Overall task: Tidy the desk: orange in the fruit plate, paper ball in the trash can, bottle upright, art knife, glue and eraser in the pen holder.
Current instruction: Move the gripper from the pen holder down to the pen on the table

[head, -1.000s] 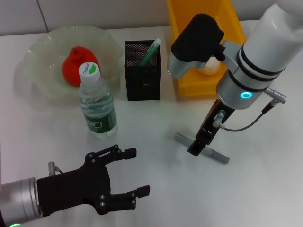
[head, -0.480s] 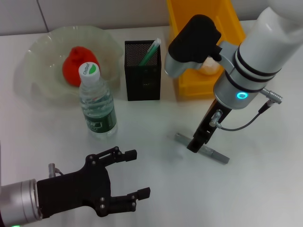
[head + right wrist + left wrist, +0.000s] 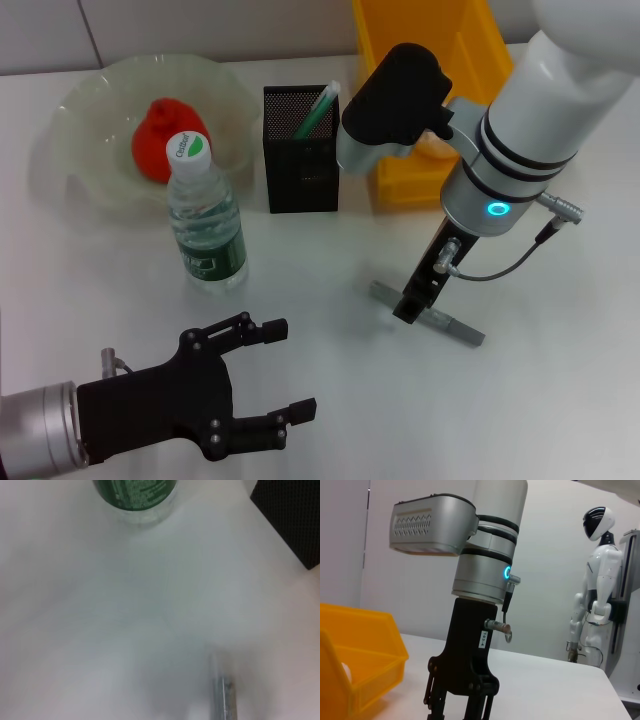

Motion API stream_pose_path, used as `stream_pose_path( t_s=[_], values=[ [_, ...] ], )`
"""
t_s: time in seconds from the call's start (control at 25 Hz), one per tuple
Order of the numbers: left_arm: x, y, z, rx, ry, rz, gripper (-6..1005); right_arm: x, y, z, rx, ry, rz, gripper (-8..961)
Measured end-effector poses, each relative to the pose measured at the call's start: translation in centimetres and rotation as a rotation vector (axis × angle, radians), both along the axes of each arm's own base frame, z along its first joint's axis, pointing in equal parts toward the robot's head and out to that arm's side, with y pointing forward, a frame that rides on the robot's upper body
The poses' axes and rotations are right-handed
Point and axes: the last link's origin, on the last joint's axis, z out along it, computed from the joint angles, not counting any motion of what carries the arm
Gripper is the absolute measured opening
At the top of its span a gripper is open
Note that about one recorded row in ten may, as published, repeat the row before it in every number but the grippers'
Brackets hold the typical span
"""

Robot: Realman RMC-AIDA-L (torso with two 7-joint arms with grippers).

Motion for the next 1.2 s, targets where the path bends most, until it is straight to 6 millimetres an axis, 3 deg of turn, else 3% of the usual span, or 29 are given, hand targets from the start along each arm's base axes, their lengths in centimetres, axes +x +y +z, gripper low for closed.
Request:
stream_pose_path(
  t_s=[0.44, 0.64, 1.2],
  values=[
    [0.0, 0.0, 0.0, -0.001, 0.001, 0.002, 847, 0.0, 0.3, -0.3, 0.007, 0.003, 0.001, 599],
    [-0.1, 0.0, 0.0, -0.001, 0.002, 0.003, 847, 0.3, 0.4, -0.7, 0.003, -0.008, -0.006, 427],
    [-0.1, 0.0, 0.0, 0.000, 0.003, 0.003, 847, 0.3, 0.2, -1.2, -0.011, -0.027, 0.006, 434]
  ],
)
